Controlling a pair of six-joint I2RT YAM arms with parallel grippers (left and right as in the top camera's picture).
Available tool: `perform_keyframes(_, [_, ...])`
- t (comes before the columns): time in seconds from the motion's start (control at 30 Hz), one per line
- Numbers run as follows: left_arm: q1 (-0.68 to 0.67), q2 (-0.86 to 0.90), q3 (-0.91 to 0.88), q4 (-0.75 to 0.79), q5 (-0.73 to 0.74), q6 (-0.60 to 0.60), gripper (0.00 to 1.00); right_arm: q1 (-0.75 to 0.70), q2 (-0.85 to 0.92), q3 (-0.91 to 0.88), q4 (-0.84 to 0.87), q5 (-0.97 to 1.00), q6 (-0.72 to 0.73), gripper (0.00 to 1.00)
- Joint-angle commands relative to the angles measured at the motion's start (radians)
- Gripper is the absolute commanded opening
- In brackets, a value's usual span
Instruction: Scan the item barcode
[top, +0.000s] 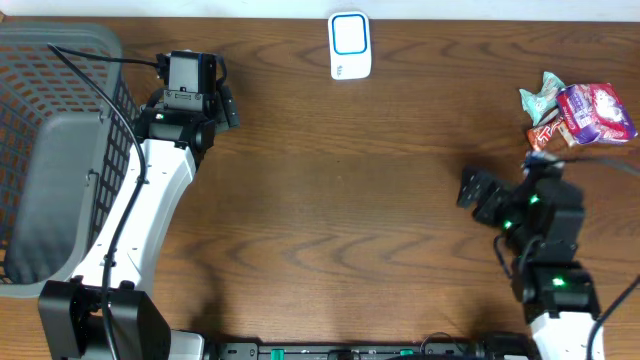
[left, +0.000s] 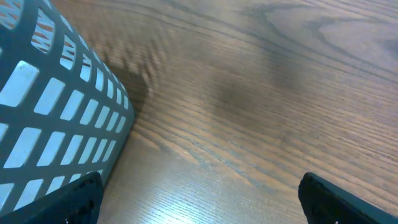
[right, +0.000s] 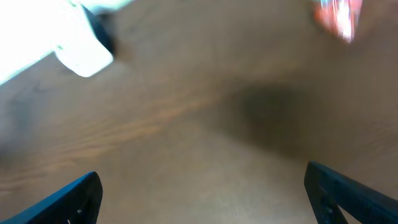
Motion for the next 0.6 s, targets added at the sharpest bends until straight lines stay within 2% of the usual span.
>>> perform_keyframes(0.0, [0.002, 0.002, 0.006, 0.0, -0.013, 0.013, 0.99, 0.008, -0.004, -0.08, 0.027, 0.018, 0.161, 0.99])
perform_keyframes(0.17, [0.002, 0.002, 0.006, 0.0, -0.013, 0.013, 1.0, 0.008, 0.011, -0.114, 0.035, 0.023, 0.277, 0.99])
perform_keyframes(0.57, [0.002, 0.002, 0.006, 0.0, -0.013, 0.013, 0.99, 0.008, 0.016, -0.114, 0.022, 0.022, 0.276, 0.99])
